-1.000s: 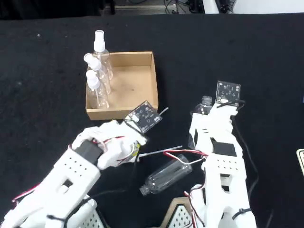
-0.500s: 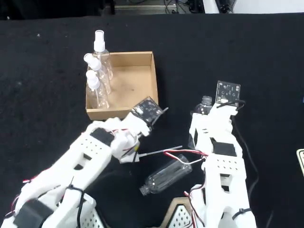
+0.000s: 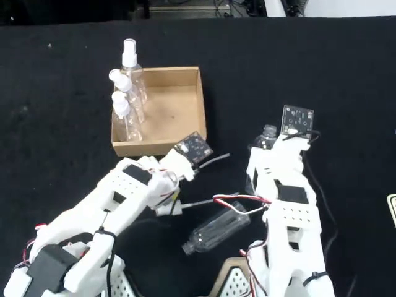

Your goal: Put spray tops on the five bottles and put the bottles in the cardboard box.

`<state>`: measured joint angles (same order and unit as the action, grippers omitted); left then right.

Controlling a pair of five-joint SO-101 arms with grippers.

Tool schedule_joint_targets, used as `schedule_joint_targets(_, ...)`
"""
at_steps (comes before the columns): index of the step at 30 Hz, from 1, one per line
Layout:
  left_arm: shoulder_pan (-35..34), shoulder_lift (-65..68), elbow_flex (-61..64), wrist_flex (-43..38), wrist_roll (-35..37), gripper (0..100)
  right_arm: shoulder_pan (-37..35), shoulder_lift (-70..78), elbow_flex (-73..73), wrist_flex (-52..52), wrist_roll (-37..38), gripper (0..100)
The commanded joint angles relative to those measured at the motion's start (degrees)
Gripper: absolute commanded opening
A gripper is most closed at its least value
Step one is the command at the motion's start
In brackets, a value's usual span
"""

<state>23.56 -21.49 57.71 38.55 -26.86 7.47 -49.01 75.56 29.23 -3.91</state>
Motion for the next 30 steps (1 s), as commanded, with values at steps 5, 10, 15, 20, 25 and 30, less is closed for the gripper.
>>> schedule_joint_targets(5,0.0,0.4,-1.7,-3.3,-0.6,6,1.0,-2.5,-0.5,-1.6,-0.3,1.1)
schedule_joint_targets(10,0.0,-0.2,-1.7,-2.7,-0.5,6,1.1,-2.5,-0.5,-1.6,-0.2,1.1)
schedule_joint_targets(15,-0.2,-1.7,-6.7,7.1,-1.0,6,1.1,-2.5,-0.5,-1.6,-0.1,1.1)
schedule_joint_targets(20,-0.9,-9.0,-18.5,25.1,-1.0,6,1.1,-2.5,-0.4,-1.7,-0.2,1.1)
schedule_joint_targets(25,-1.0,-17.4,-27.1,33.1,-1.0,6,1.1,-2.2,0.0,-3.3,-0.2,1.1)
schedule_joint_targets(30,-5.7,-25.1,-35.4,33.6,-1.0,6,1.1,-2.2,0.0,-3.4,-0.1,1.1)
